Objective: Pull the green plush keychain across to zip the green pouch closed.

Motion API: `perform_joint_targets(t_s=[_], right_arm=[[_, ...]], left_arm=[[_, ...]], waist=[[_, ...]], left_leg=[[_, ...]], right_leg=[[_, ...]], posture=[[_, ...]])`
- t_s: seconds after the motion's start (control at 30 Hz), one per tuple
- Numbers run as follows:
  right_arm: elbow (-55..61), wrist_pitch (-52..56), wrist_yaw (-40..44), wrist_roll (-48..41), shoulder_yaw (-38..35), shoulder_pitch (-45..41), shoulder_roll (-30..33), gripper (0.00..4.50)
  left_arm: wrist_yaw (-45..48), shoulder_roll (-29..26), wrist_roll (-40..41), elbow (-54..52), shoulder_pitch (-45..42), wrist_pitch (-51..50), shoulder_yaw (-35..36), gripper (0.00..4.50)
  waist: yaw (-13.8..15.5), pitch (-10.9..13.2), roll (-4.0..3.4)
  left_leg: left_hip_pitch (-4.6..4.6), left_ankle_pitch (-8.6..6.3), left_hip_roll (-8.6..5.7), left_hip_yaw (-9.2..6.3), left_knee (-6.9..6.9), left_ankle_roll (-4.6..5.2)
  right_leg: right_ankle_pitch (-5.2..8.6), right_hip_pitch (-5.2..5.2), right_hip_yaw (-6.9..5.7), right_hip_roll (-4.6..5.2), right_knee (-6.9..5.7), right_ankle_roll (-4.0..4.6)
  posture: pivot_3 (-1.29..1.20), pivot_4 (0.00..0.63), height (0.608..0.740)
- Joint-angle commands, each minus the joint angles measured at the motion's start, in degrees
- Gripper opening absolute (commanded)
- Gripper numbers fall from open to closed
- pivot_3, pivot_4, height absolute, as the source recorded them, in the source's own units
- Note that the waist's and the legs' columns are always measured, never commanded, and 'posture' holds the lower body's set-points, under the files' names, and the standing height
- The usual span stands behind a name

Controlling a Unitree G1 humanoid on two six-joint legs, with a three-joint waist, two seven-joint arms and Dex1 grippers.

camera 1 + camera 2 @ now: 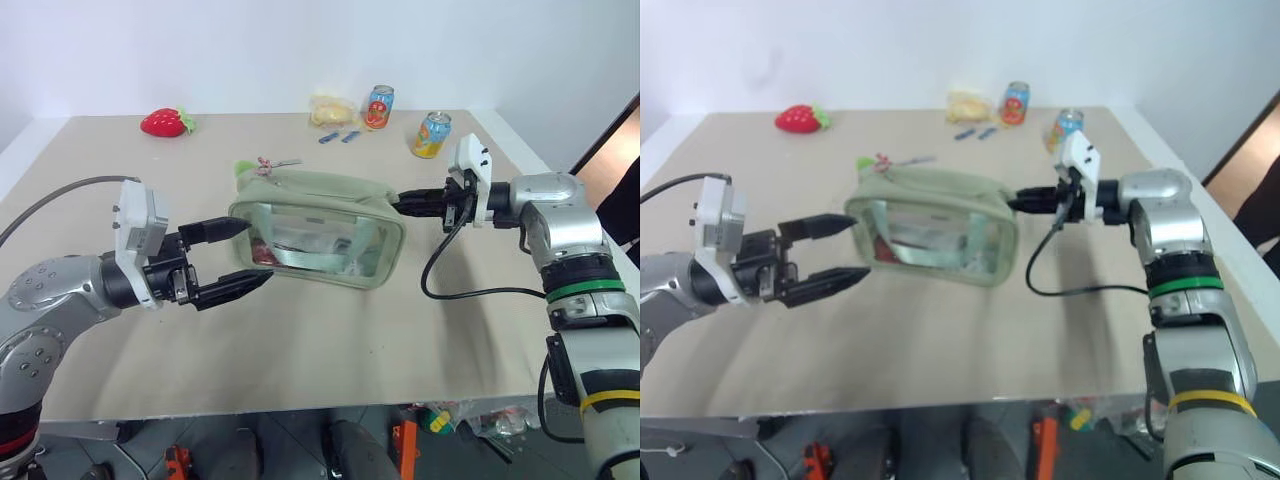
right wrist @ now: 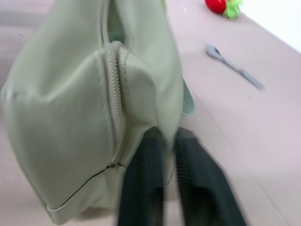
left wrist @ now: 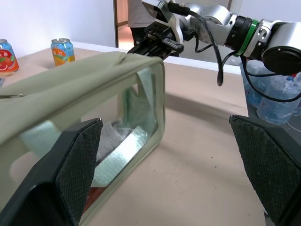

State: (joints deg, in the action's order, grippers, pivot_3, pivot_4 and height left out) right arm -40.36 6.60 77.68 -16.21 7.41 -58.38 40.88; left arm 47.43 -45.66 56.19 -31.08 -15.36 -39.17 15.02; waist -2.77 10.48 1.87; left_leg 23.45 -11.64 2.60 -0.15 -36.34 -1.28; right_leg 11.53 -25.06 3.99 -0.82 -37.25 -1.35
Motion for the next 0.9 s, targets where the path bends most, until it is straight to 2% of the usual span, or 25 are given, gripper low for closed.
perform_joint_targets(t_s=[0.03, 0.27, 0.4, 0.5, 0.6, 0.7, 0.9], right_arm=[[2.49, -0.49, -0.91, -1.57, -4.46, -1.54, -0.46, 1.94], [15.95, 13.30, -9.03, -8.84, -13.91, 1.11, 0.92, 4.30], [30.94, 23.67, -13.88, -15.02, -19.24, 8.23, 2.79, 4.30], [46.12, 31.17, -18.04, -19.83, -21.03, 18.54, 2.99, 4.30], [55.00, 31.01, -22.07, -19.04, -19.80, 27.12, 1.53, 4.30], [57.34, 28.99, -24.96, -16.64, -18.31, 30.45, 0.56, 4.30], [55.32, 26.95, -27.92, -15.35, -16.53, 30.58, -1.71, 4.30]], left_arm=[[-0.99, 0.57, -0.21, -2.03, -0.10, 0.80, -0.28, 4.50], [-1.14, 0.72, -0.33, -1.65, -0.59, 0.92, -0.99, 4.50], [-0.61, 0.86, -2.77, 0.01, -1.04, 2.33, -1.56, 4.50], [0.70, 1.45, -3.01, 0.68, -1.30, 2.70, -2.42, 4.50], [2.44, 1.46, -2.98, 0.54, -1.87, 2.34, -3.91, 4.50], [4.12, 1.02, -3.41, 1.16, -2.39, 2.25, -4.73, 4.50], [5.55, 1.37, -4.71, 2.97, -4.23, 2.34, -5.58, 4.50]], waist=[[0.00, 0.00, 0.00], [0.06, 0.01, -0.02], [0.22, 0.01, -0.02], [0.43, -0.01, 0.01], [0.11, 0.00, -0.01], [-0.11, 0.01, -0.03], [-0.04, 0.01, -0.02]], left_leg=[[0.00, 0.00, 0.00, 0.00, 0.00, 0.00], [0.00, 0.00, -0.01, 0.01, -0.02, 0.00], [0.00, 0.00, -0.01, 0.00, 0.00, 0.00], [0.00, 0.00, -0.02, -0.06, 0.01, 0.00], [0.01, -0.01, -0.04, 0.03, -0.01, 0.02], [-0.10, 0.00, -0.01, 0.14, -0.06, 0.01], [-0.13, 0.25, -0.02, 0.17, -0.18, 0.00]], right_leg=[[0.00, 0.00, 0.00, 0.00, -0.01, 0.00], [-0.03, 0.00, 0.03, 0.00, -0.04, -0.04], [-0.02, 0.01, 0.03, 0.00, -0.04, -0.03], [0.03, 0.05, 0.00, 0.00, -0.04, -0.01], [-0.01, 0.00, 0.11, 0.00, -0.04, -0.11], [-0.04, 0.02, 0.18, -0.01, -0.05, -0.06], [-0.07, 0.04, 0.24, -0.04, -0.04, 0.11]], posture=[[0.00, 0.150, 0.740], [0.00, 0.150, 0.740], [0.00, 0.150, 0.740], [0.00, 0.150, 0.740], [0.00, 0.150, 0.740], [0.00, 0.150, 0.740], [0.00, 0.150, 0.740]])
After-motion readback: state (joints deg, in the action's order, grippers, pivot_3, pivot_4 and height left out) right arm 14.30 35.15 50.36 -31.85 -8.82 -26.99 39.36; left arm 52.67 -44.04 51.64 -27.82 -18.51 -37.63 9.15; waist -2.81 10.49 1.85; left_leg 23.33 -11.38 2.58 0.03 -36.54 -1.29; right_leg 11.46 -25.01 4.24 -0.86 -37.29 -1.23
